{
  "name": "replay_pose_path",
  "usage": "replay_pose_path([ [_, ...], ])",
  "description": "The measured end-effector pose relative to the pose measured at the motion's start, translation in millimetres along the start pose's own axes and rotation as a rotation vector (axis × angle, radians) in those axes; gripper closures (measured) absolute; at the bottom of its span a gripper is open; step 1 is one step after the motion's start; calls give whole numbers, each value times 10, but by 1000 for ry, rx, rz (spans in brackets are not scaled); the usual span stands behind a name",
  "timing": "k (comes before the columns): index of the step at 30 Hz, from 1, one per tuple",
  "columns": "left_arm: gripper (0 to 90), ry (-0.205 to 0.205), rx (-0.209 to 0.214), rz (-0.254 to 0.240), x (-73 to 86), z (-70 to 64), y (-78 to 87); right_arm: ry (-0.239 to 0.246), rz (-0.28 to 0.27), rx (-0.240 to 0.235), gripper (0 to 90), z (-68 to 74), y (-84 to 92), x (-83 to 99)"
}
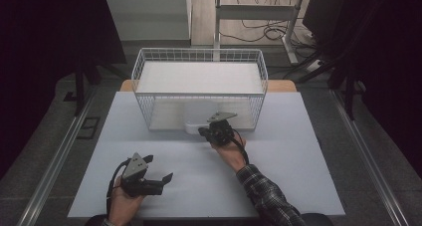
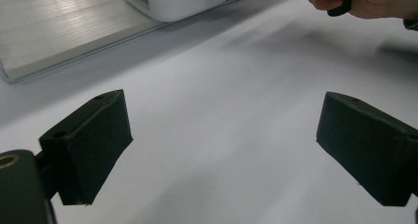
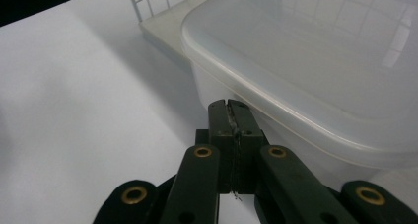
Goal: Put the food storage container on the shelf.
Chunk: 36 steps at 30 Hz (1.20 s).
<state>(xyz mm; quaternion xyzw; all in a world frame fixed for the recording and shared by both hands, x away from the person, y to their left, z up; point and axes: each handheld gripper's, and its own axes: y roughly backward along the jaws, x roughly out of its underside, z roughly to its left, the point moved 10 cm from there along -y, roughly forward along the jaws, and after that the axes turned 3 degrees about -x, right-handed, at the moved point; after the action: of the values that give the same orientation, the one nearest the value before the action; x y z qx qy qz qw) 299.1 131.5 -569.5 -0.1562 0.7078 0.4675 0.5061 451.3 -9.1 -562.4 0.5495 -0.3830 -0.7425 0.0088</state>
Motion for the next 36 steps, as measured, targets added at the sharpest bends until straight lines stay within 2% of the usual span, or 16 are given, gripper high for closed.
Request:
replay_pose_path([
  [11,64,8,14,9,13,-10,-15,1,-6,18,889,-114,-84,-76],
  [19,64,16,23,13,20,-18,-25,-31,-9,31,889,-211,-164,-119],
  [30,65,15,24,17,25,-22,-29,-46,-9,48,889,-304,-231,-139],
  [36,65,16,22,14,23,-16,-26,-47,-8,45,874,-286,-210,-141],
])
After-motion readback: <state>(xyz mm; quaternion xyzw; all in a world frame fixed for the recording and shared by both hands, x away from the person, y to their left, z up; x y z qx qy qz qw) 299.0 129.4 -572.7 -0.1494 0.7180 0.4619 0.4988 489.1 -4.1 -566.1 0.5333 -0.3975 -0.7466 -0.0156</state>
